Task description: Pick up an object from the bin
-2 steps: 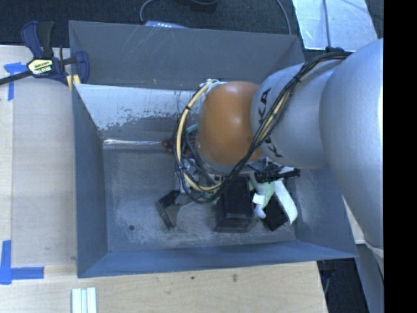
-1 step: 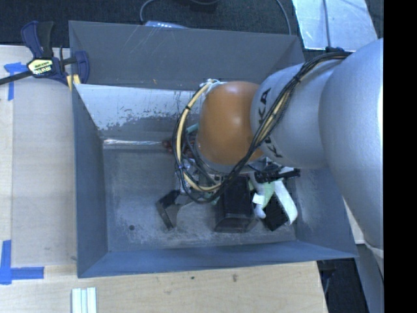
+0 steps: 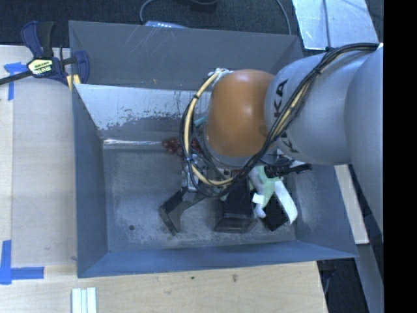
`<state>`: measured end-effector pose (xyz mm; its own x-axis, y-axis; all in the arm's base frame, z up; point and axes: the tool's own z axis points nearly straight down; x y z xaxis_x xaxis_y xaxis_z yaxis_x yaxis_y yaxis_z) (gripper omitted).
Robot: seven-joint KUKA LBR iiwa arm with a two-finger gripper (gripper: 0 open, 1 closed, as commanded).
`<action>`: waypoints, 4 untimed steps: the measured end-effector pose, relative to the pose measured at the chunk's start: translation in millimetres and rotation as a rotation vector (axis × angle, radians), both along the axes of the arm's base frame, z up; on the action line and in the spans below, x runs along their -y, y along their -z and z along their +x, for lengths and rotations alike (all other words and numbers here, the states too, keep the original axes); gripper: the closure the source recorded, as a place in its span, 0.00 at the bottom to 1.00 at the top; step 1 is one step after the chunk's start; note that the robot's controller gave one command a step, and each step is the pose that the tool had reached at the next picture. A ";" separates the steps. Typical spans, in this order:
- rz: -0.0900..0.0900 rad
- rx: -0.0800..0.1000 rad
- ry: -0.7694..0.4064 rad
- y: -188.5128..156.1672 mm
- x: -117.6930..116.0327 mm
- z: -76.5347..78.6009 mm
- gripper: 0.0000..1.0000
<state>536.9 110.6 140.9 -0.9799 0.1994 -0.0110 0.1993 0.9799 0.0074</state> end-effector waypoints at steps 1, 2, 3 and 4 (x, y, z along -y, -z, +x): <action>0.004 0.016 0.069 -23.4 9.1 -0.7 0.00; 0.005 0.016 0.084 -16.8 11.4 -1.5 0.00; 0.003 0.024 -0.053 2.7 14.0 -0.2 0.00; -0.005 0.021 -0.366 22.7 17.1 5.1 0.00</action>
Offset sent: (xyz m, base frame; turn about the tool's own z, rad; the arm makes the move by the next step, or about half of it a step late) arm 0.0000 0.0000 0.0000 0.0000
